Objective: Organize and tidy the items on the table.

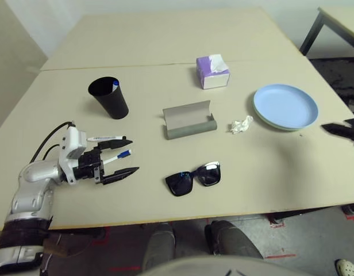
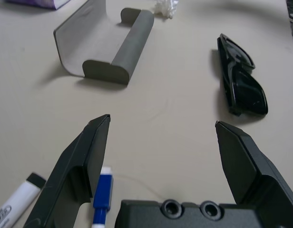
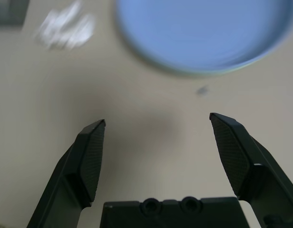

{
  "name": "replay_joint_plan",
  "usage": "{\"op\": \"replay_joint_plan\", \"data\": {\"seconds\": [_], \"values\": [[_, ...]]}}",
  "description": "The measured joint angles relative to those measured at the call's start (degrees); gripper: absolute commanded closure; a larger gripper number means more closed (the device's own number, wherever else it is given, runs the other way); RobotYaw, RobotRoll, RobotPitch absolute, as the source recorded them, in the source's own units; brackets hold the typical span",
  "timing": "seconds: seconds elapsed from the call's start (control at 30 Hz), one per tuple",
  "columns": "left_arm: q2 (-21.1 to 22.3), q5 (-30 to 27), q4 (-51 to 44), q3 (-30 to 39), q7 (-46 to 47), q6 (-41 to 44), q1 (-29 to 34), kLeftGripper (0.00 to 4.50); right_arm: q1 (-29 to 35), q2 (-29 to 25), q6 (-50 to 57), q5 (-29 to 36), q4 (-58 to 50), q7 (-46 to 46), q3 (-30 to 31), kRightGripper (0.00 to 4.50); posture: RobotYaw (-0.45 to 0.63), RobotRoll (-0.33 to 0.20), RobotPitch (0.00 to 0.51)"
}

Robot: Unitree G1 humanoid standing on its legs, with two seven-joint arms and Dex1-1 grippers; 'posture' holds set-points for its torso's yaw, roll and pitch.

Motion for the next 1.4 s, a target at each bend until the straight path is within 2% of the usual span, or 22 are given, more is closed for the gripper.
{"op": "replay_joint_plan", "data": {"seconds": [0.1,0.2,0.4,0.67,0.87,1.1,1.4], "values": [[0.0,0.0,0.8,0.0,-0.2,-0.6,-0.3,0.0,3.0,3.4,-7.5,-2.2,-4.0,-2.1,4.6,0.04,-0.12,0.0,0.128],[0.0,0.0,1.2,0.0,-0.6,-1.0,-0.6,0.0,2.9,6.6,-13.2,-4.3,-4.5,-4.2,8.8,0.04,-0.11,0.0,0.121],[-0.1,0.0,2.8,0.0,-1.1,-2.4,-0.8,0.0,-2.1,13.4,-21.8,-8.3,0.6,-9.3,16.1,0.04,-0.09,0.0,0.114],[-0.2,-0.1,2.8,0.2,-0.7,-2.7,-0.7,0.0,-4.7,16.7,-31.0,-12.7,9.3,-10.1,24.1,0.04,-0.08,0.0,0.106],[-0.3,-0.1,2.7,0.6,0.0,-2.8,-0.1,0.0,-6.1,20.2,-35.6,-14.1,15.4,-10.3,26.8,0.04,-0.08,0.0,0.103],[-0.8,-0.1,0.0,0.5,1.1,-2.5,0.3,0.0,-12.4,25.3,-39.6,-15.9,24.0,-11.9,29.2,0.04,-0.08,0.0,0.102],[-0.7,-0.1,-2.5,0.4,1.1,-0.5,0.7,0.0,-18.6,27.8,-43.3,-17.7,32.6,-12.6,30.5,0.04,-0.09,0.0,0.103]]}}
